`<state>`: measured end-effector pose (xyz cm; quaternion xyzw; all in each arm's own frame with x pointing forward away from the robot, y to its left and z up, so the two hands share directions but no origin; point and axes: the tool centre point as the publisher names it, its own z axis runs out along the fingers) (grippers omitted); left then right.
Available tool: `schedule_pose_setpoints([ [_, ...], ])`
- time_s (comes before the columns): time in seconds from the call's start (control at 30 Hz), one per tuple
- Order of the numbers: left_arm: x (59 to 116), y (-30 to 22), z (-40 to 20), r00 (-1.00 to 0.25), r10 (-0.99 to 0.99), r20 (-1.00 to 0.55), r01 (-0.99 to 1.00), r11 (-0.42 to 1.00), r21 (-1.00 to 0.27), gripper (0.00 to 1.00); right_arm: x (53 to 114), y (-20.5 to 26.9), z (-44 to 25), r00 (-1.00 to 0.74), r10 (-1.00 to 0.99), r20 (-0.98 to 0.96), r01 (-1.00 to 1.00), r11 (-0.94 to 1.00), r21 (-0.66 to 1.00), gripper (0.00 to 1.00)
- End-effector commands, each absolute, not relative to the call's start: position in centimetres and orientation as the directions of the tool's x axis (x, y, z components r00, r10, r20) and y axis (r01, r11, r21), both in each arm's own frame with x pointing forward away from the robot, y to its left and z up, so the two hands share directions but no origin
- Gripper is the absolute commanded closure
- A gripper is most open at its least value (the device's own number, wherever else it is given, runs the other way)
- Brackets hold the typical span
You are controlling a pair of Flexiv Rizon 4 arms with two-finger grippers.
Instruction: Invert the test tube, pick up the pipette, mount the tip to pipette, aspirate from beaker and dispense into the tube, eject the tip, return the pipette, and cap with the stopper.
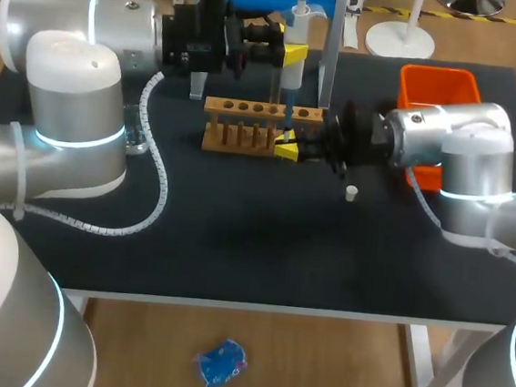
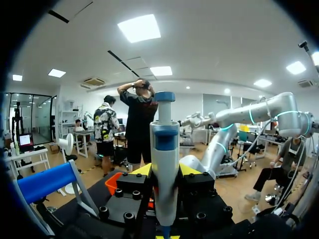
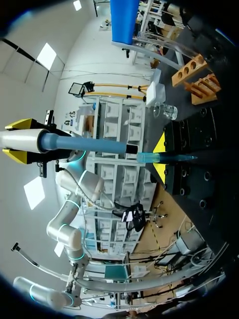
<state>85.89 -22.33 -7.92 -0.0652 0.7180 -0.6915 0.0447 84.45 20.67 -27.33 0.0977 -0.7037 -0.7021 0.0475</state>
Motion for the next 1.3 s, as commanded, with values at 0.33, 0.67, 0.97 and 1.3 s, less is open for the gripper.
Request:
schedule_pose_setpoints([
  [0.33,85.84,-22.41,-7.98,-0.987,-0.16,0.025,-0.03,0.031,-0.999,1.0,84.54,20.6,-27.25,-0.976,-0.207,-0.07,-0.07,-0.006,0.998,1.0],
  [0.67,85.84,-22.41,-7.98,-0.987,-0.16,0.025,-0.03,0.031,-0.999,1.0,84.44,20.71,-27.13,-0.975,-0.211,-0.067,-0.067,-0.007,0.998,1.0],
  [0.97,85.84,-22.41,-7.98,-0.987,-0.16,0.025,-0.03,0.031,-0.999,1.0,84.96,20.69,-27.1,-0.975,-0.211,-0.066,-0.068,0.002,0.998,1.0],
  [1.3,85.84,-22.41,-7.98,-0.987,-0.16,0.025,-0.03,0.031,-0.999,1.0,84.95,20.71,-26.69,-0.973,-0.216,-0.083,-0.085,0.0,0.996,1.0],
])
